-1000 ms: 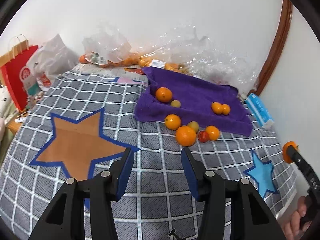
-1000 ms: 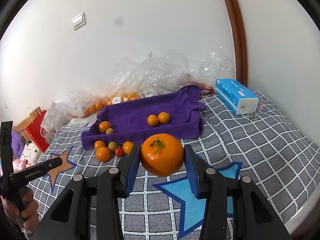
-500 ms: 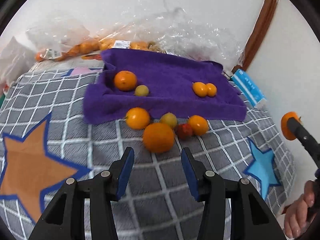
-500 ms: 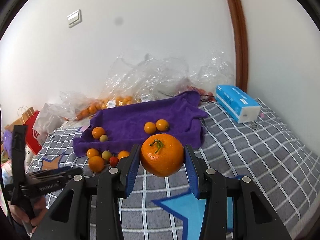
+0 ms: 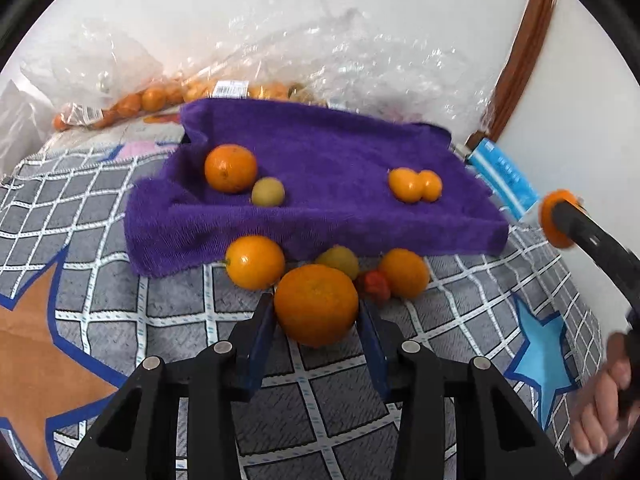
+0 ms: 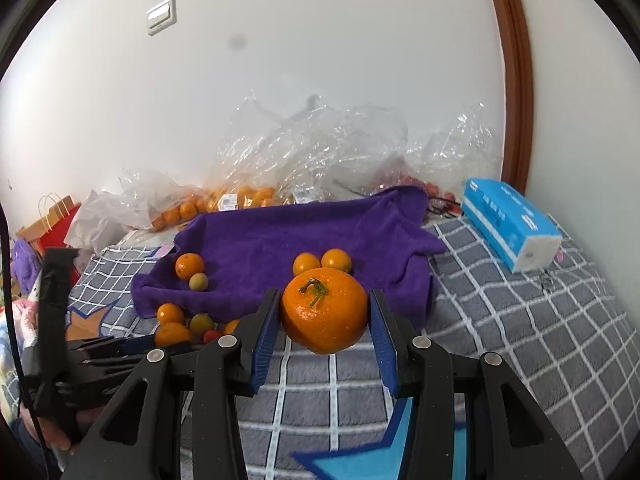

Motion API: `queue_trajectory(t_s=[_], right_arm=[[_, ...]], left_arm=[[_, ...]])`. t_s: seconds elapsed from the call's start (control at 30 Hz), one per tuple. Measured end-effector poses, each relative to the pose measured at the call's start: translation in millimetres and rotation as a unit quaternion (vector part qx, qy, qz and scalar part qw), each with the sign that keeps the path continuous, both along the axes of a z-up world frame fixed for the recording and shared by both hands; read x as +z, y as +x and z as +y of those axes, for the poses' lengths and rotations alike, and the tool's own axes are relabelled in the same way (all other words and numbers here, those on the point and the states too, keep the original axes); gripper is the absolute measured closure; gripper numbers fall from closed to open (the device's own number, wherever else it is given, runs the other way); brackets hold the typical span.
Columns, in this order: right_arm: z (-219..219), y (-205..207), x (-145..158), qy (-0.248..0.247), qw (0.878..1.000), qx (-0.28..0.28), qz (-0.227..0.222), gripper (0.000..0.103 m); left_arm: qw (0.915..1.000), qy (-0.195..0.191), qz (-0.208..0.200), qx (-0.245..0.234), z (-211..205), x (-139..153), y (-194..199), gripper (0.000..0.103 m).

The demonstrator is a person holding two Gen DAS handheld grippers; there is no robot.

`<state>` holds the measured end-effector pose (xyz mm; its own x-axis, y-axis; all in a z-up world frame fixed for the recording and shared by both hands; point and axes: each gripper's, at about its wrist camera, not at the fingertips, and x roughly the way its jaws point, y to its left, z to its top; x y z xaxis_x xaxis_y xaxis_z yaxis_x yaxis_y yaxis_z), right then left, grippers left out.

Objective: Organize fruits

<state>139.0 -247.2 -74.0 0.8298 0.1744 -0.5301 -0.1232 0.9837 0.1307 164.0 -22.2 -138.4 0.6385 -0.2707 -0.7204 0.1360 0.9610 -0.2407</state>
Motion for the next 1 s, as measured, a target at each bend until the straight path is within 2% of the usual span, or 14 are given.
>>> queue_trajectory(t_s=[0.13,0.3,0.53,0.67,1.0], right_arm=[[2.1,18.9,-3.7,0.007,1.0,0.004,-0.005,0.059],[2.1,36.3,-21.6,0.025,1.0,-0.003,0.016,0.059],[2.3,33.9,-31.9,0.019,1.0,0.001,0.014,0.059],[2.5,33.6,-32.0,0.027,1.0,0.008,0.009,0.059],[-1.2,29.9,-30.8,0.034,0.999,0.006,-0.009,0.059]], left_arm=[[0.9995,-0.014,-0.027,0.001,5.1,3.5,-4.8,0.064],[0.9986,-0.016,-0.051,0.0,4.7,3.6,-7.9,0.064],[0.9971,-0.038,-0.066,-0.007,5.9,5.8,-9.9,0.064],[0.9957,-0.038,-0.085,-0.009,5.6,9.8,-14.9,0.064],[0.995,-0.042,-0.09,-0.01,4.0,13.6,-17.2,0.064]])
